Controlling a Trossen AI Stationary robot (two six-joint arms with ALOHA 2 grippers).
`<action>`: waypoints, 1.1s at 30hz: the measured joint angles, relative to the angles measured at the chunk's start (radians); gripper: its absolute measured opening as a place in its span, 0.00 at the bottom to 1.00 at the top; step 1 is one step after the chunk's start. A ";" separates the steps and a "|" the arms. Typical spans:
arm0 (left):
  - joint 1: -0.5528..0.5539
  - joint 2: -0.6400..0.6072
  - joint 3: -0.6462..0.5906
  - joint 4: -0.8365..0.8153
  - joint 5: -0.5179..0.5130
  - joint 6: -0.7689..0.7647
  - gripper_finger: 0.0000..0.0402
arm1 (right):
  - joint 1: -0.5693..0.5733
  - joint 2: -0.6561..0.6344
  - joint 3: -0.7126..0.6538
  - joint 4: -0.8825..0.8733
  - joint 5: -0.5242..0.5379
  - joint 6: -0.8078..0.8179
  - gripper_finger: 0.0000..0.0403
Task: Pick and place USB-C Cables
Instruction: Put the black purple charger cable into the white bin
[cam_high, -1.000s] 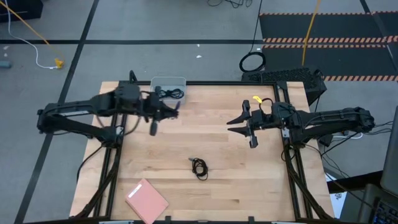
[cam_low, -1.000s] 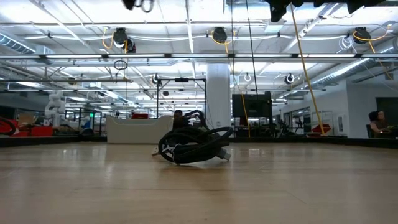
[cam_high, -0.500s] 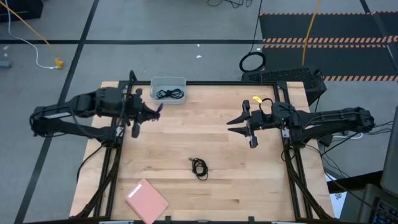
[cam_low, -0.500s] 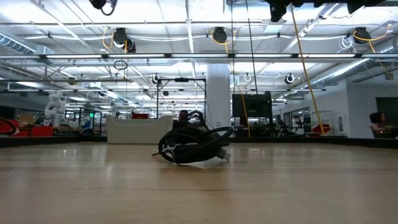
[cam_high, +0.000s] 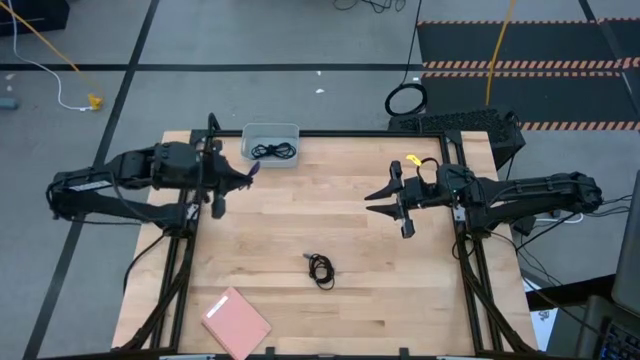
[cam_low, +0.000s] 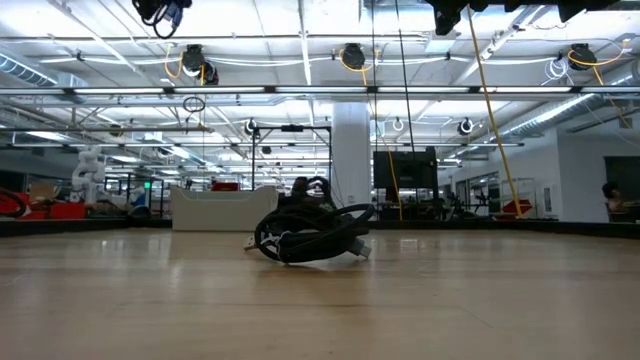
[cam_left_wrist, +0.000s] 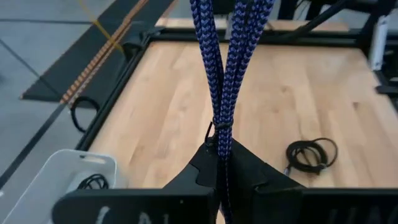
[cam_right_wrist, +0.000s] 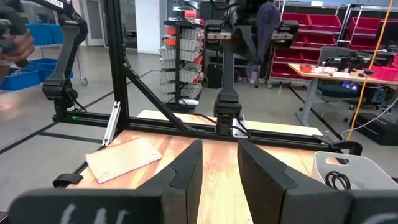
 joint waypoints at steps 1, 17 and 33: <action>0.007 0.009 0.000 -0.001 -0.002 -0.001 0.04 | 0.000 0.000 0.000 0.000 0.000 -0.003 0.23; 0.246 0.201 0.000 0.130 -0.092 -0.077 0.05 | -0.002 0.000 0.000 0.001 0.003 -0.050 0.23; 0.545 0.499 0.057 0.165 -0.126 -0.037 0.02 | -0.002 0.000 0.000 0.008 0.004 -0.074 0.23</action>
